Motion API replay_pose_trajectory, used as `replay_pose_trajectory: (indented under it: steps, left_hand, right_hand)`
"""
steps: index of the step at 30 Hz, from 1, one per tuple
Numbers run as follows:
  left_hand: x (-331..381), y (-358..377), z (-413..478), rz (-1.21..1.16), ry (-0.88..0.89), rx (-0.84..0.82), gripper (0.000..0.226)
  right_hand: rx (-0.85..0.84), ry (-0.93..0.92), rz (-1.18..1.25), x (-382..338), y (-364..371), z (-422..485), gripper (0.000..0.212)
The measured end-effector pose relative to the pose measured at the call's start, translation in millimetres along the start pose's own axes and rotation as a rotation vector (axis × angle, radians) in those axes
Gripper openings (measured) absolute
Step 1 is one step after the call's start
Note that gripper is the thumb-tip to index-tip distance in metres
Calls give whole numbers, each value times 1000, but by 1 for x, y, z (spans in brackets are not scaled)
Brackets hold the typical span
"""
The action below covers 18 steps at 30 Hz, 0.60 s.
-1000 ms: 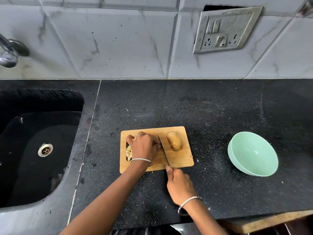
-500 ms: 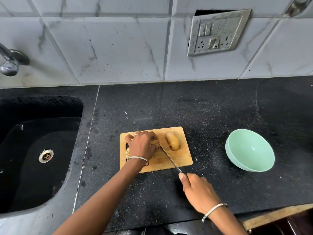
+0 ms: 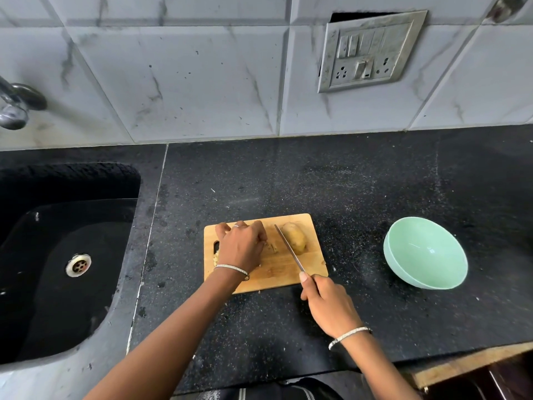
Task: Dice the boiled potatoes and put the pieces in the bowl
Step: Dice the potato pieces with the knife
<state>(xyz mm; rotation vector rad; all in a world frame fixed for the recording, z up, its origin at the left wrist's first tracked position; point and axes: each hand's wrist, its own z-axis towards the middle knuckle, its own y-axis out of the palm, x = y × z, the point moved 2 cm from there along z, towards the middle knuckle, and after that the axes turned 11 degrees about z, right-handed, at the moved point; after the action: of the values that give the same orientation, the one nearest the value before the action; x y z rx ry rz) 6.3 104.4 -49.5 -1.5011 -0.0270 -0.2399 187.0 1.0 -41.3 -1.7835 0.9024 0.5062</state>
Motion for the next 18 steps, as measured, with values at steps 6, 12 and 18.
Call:
replay_pose_trajectory:
  steps: [6,12,18]
  left_hand:
    - [-12,-10,-3,91,-51,16,16]
    - [-10,-6,-6,99,37,-91,22]
    - [-4,-4,0,129,143,-93,11]
  right_hand:
    - [-19,50,-81,4,20,-1,51]
    - [-126,153,341,-2,30,-1,52]
    - [-65,198,525,0,7,-1,52]
